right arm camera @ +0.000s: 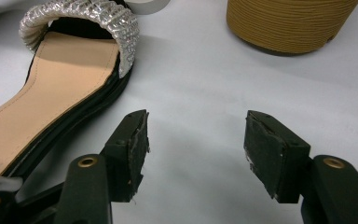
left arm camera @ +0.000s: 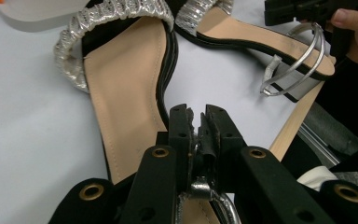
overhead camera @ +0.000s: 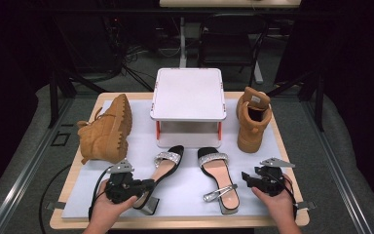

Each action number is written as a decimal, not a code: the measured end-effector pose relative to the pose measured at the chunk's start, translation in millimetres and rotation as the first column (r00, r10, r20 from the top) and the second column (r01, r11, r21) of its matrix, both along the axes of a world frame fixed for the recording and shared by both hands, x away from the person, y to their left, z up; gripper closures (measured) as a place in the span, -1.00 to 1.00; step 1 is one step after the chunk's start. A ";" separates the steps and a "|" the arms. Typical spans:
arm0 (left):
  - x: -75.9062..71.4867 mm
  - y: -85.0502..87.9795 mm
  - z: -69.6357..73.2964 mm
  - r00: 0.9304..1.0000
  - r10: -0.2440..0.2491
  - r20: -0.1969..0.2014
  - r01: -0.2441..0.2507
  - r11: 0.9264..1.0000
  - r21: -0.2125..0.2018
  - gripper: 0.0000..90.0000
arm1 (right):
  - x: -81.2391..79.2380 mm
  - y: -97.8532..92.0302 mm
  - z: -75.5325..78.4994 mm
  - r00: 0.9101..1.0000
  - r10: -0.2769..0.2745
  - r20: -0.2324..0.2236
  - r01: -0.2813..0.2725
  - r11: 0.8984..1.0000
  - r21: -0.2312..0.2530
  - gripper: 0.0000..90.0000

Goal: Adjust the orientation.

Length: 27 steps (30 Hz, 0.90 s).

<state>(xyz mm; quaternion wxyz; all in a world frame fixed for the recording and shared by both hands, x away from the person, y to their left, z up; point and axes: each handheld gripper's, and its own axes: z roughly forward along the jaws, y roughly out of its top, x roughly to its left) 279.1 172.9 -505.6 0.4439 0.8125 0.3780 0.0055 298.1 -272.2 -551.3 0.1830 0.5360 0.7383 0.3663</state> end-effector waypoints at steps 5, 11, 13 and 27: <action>1.6 -20.4 -3.4 0.999 -0.036 0.005 0.036 0.999 0.038 0.81 | -0.3 -0.6 0.4 1.000 -0.006 0.001 0.006 1.000 -0.001 -0.12; 1.9 -33.9 -8.8 0.998 -0.061 0.002 0.061 0.996 0.072 0.81 | -0.8 -2.0 0.9 1.000 -0.008 0.003 0.008 1.000 0.005 -0.12; 2.1 -35.8 -10.6 0.998 -0.063 -0.001 0.063 0.995 0.072 0.81 | -0.9 -2.5 1.2 1.000 -0.009 0.001 0.009 1.000 0.003 -0.12; 0.2 -33.9 -4.2 0.999 -0.049 0.021 0.047 0.996 0.080 0.56 | -1.0 -2.4 1.2 1.000 -0.007 0.004 0.007 1.000 0.003 -0.12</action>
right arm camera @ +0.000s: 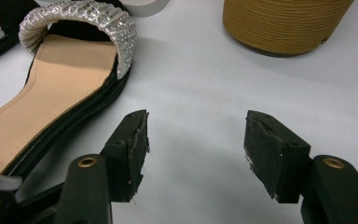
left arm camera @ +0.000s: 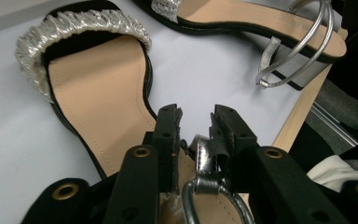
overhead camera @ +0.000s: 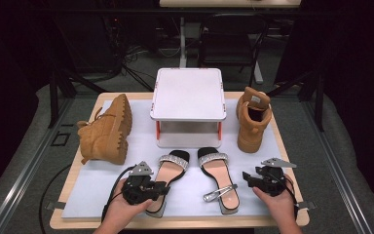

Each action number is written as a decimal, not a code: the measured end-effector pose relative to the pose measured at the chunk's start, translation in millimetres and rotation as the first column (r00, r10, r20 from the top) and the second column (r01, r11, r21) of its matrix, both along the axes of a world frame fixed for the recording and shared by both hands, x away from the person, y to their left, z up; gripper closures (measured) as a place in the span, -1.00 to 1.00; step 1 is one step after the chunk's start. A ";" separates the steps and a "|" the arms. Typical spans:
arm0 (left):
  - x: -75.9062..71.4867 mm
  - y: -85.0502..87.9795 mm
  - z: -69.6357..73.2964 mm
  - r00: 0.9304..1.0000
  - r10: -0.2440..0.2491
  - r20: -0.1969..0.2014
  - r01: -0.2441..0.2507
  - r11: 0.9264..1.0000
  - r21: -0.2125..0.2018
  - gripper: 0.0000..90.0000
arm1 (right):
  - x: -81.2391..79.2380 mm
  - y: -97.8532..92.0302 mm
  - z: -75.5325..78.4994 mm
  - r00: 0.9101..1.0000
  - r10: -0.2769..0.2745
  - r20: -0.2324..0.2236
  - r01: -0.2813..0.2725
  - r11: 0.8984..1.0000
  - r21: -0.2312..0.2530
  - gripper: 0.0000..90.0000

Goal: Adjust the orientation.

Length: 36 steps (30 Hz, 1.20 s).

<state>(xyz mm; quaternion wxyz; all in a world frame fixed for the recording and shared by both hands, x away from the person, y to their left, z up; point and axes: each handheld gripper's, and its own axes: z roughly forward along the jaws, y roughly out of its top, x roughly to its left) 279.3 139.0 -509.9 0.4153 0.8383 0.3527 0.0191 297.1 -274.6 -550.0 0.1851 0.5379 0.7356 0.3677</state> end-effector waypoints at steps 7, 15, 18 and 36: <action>-2.5 9.9 8.3 1.000 0.011 0.009 -0.010 1.000 -0.019 0.40 | -0.3 0.0 0.3 1.000 0.000 -0.002 0.000 1.000 0.002 -0.12; -5.5 37.8 10.5 0.996 0.089 0.015 -0.089 0.996 -0.020 0.40 | -0.4 -0.4 0.2 1.000 0.002 0.001 -0.002 1.000 0.006 -0.12; -6.3 43.7 2.1 0.995 0.102 -0.006 -0.102 0.995 0.007 0.42 | -0.4 -0.5 0.4 1.000 0.003 -0.001 -0.003 1.000 0.004 -0.12; -4.9 48.5 -17.6 0.993 0.108 -0.053 -0.104 0.993 0.064 0.81 | -0.9 -0.9 0.5 1.000 0.000 0.000 0.000 1.000 0.009 -0.12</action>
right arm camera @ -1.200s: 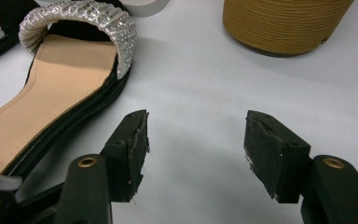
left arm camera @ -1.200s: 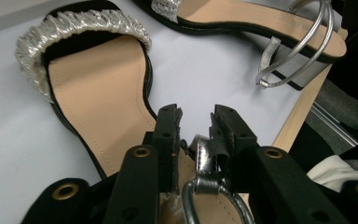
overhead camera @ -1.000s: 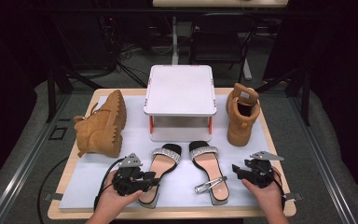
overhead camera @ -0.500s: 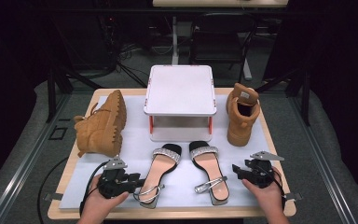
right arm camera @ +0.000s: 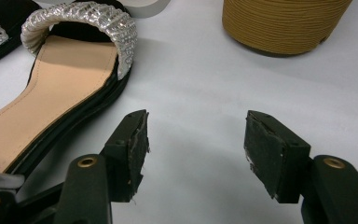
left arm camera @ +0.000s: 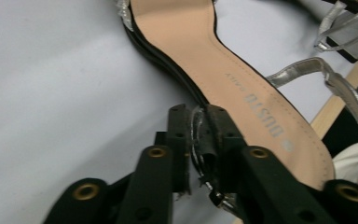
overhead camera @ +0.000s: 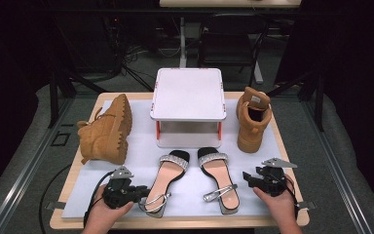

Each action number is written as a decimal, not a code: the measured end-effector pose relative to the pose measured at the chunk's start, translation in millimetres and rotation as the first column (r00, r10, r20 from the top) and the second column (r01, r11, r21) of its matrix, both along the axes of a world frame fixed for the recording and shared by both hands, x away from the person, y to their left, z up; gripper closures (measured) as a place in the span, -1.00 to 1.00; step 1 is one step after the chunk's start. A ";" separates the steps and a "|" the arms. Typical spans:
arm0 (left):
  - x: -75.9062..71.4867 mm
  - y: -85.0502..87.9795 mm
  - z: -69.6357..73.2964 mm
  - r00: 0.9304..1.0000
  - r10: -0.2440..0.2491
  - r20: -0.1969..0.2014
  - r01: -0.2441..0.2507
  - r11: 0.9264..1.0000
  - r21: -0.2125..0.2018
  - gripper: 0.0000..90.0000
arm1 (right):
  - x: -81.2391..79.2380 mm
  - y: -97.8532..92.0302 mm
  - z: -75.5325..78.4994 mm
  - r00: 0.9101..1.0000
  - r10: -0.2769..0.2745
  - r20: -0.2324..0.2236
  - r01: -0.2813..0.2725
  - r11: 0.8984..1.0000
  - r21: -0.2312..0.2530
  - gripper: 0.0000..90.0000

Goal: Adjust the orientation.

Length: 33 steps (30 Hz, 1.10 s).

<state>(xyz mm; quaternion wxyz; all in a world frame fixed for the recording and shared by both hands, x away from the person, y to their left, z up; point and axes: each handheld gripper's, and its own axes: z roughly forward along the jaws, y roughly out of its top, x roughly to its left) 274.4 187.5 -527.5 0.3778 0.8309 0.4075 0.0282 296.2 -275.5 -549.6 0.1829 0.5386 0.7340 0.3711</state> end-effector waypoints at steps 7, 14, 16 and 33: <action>0.2 -1.8 5.7 1.000 0.009 0.023 -0.009 1.000 0.014 0.94 | 0.3 0.2 -0.3 1.000 0.005 0.001 -0.005 1.000 -0.003 -0.12; 9.6 8.7 7.9 0.998 0.066 0.023 -0.067 0.998 0.006 0.95 | 0.6 -0.1 -0.4 1.000 0.003 -0.001 -0.003 1.000 -0.006 -0.12; 11.6 12.1 8.2 0.997 0.071 0.027 -0.071 0.997 0.006 0.95 | 0.6 -0.1 -0.6 1.000 0.002 0.000 -0.002 1.000 -0.001 -0.12; 18.9 44.2 8.2 0.991 0.135 0.002 -0.135 0.991 0.011 0.95 | 0.4 -0.2 -0.7 1.000 -0.005 0.001 0.005 1.000 0.005 -0.12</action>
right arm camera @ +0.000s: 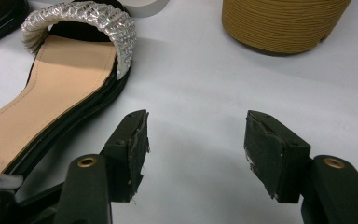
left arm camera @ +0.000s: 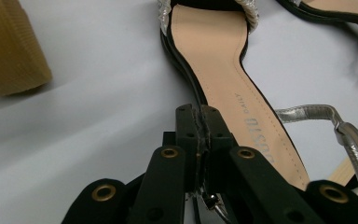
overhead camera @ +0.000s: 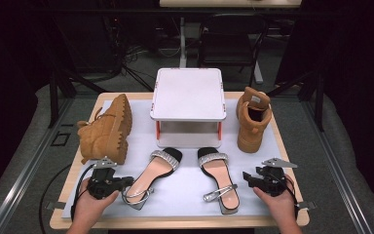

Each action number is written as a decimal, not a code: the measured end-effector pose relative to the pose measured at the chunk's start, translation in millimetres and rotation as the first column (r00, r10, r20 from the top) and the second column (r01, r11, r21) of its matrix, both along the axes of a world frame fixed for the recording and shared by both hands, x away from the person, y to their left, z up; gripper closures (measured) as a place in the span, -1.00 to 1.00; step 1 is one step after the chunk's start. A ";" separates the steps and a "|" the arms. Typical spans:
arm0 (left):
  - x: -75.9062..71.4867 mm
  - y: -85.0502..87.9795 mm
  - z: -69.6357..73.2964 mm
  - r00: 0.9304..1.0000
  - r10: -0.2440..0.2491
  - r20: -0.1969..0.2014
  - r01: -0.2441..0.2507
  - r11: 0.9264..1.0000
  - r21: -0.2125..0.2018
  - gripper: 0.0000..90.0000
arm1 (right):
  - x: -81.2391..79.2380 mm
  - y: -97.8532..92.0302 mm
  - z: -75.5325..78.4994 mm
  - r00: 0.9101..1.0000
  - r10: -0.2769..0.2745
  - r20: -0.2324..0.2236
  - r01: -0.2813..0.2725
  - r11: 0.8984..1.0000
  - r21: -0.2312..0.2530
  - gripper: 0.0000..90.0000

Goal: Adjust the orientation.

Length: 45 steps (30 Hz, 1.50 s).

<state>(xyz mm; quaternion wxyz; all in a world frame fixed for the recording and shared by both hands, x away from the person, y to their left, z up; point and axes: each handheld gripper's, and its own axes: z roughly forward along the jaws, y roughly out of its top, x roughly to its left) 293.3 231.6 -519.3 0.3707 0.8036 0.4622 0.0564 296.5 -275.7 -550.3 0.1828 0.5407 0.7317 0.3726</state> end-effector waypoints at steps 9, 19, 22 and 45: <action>1.8 17.2 0.0 1.000 0.021 -0.016 -0.021 1.000 -0.003 0.95 | -0.1 -0.5 0.2 1.000 0.001 -0.001 -0.001 1.000 0.003 -0.12; 4.4 23.1 -2.0 0.999 0.022 -0.024 -0.022 1.000 -0.018 0.93 | -0.4 -1.1 0.9 1.000 0.004 -0.001 -0.004 1.000 0.000 -0.12; 4.4 23.9 -2.3 0.999 0.026 -0.025 -0.027 0.999 -0.021 0.90 | -0.4 -1.3 1.0 1.000 0.005 -0.002 -0.005 1.000 0.000 -0.12; 7.1 16.4 16.0 0.999 0.052 0.008 -0.052 0.999 0.010 0.35 | -0.8 2.2 1.3 1.000 0.007 0.002 -0.007 1.000 -0.002 -0.12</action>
